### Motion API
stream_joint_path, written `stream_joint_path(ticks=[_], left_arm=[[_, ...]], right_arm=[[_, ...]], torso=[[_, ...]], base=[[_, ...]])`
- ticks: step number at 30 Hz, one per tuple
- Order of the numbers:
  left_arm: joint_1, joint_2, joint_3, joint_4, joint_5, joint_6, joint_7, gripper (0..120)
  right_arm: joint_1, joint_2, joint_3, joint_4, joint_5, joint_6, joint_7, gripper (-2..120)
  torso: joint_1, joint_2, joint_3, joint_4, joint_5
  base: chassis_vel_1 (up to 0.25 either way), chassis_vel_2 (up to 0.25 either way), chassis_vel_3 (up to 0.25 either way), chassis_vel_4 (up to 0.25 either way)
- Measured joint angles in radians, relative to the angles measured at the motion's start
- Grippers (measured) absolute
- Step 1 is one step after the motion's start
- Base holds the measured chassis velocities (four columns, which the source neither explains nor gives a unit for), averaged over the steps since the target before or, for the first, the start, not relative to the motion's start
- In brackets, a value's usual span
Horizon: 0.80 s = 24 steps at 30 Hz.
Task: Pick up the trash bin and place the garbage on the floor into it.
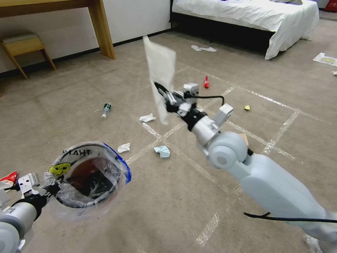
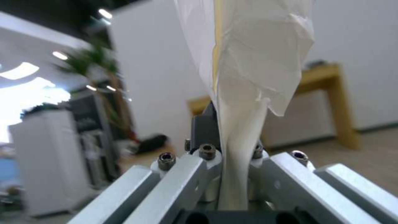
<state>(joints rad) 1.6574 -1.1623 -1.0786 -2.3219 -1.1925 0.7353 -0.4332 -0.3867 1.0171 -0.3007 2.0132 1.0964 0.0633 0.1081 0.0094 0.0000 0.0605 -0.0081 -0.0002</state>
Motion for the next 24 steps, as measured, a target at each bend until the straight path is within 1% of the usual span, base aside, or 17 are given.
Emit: stream_joint_path(ticks=[2, 3, 5, 7, 8, 9, 11, 13, 15, 17, 18, 19, 24], left_arm=[[0.002, 0.005, 0.004, -0.004, -0.011, 0.000, -0.003, 1], [0.002, 0.005, 0.004, -0.004, -0.011, 0.000, -0.003, 1], [0.002, 0.011, 0.012, -0.008, -0.020, 0.000, -0.005, 1], [0.002, 0.012, 0.014, -0.009, -0.021, 0.000, -0.005, 1], [0.000, 0.015, 0.024, -0.013, -0.024, 0.000, -0.007, 1], [-0.001, 0.017, 0.029, -0.017, -0.028, 0.000, -0.007, 1], [-0.001, 0.018, 0.032, -0.020, -0.031, 0.000, -0.008, 1], [0.000, 0.028, 0.040, -0.030, -0.040, 0.000, -0.008, 1], [0.000, 0.033, 0.041, -0.032, -0.043, 0.000, -0.009, 1], [-0.001, 0.042, 0.042, -0.033, -0.050, 0.000, -0.011, 1], [-0.001, 0.042, 0.042, -0.033, -0.050, 0.000, -0.011, 1], [-0.002, 0.044, 0.042, -0.034, -0.054, 0.000, -0.013, 1], [-0.002, 0.049, 0.039, -0.035, -0.058, 0.000, -0.014, 1]], right_arm=[[0.030, 0.030, -0.030, -0.007, 0.027, 0.038, -0.034, 0], [0.030, 0.030, -0.030, -0.007, 0.027, 0.038, -0.034, 0], [0.046, 0.064, -0.062, -0.024, 0.037, 0.071, -0.050, 0], [0.048, 0.071, -0.068, -0.026, 0.037, 0.076, -0.051, 0], [0.049, 0.103, -0.094, -0.033, 0.028, 0.090, -0.054, 0], [0.049, 0.116, -0.106, -0.033, 0.022, 0.095, -0.057, 0], [0.049, 0.123, -0.115, -0.033, 0.018, 0.099, -0.059, 0], [0.059, 0.149, -0.158, -0.044, 0.000, 0.117, -0.071, 0], [0.068, 0.157, -0.175, -0.052, -0.006, 0.125, -0.077, 0], [0.093, 0.185, -0.222, -0.077, -0.016, 0.149, -0.095, 0], [0.093, 0.185, -0.222, -0.077, -0.016, 0.149, -0.095, 0], [0.096, 0.204, -0.242, -0.081, -0.016, 0.154, -0.098, 0], [0.075, 0.241, -0.285, -0.102, -0.028, 0.157, -0.101, 0]], torso=[[0.000, 0.000, 0.000, 0.0000, -0.0001], [0.000, 0.000, 0.000, 0.0000, -0.0001], [0.000, 0.000, 0.000, 0.0000, -0.0001], [0.000, 0.000, 0.000, -0.0001, -0.0001], [0.000, 0.000, 0.000, -0.0001, 0.0000], [0.000, 0.000, 0.000, 0.0000, -0.0001], [0.000, 0.000, 0.000, 0.0000, -0.0001], [0.000, 0.000, 0.000, -0.0001, 0.0001], [0.000, 0.000, 0.000, -0.0002, 0.0000], [0.000, 0.000, 0.000, -0.0001, 0.0000], [0.000, 0.000, 0.000, -0.0001, 0.0000], [0.000, 0.000, 0.000, 0.0000, -0.0001], [0.000, 0.000, 0.000, -0.0001, 0.0000]], base=[[0.000, 0.000, 0.000, 0.000], [0.000, 0.000, 0.000, 0.000], [0.000, 0.000, 0.000, 0.000], [0.000, 0.000, 0.000, 0.000], [0.000, 0.000, 0.000, 0.000], [0.000, 0.000, 0.000, 0.000], [0.000, 0.000, 0.000, 0.000], [0.000, 0.000, 0.000, 0.000], [0.000, 0.000, 0.000, 0.000], [0.000, 0.000, 0.000, 0.000], [0.000, 0.000, 0.000, 0.000], [0.000, 0.000, 0.000, 0.000], [0.000, 0.000, 0.000, 0.000]])
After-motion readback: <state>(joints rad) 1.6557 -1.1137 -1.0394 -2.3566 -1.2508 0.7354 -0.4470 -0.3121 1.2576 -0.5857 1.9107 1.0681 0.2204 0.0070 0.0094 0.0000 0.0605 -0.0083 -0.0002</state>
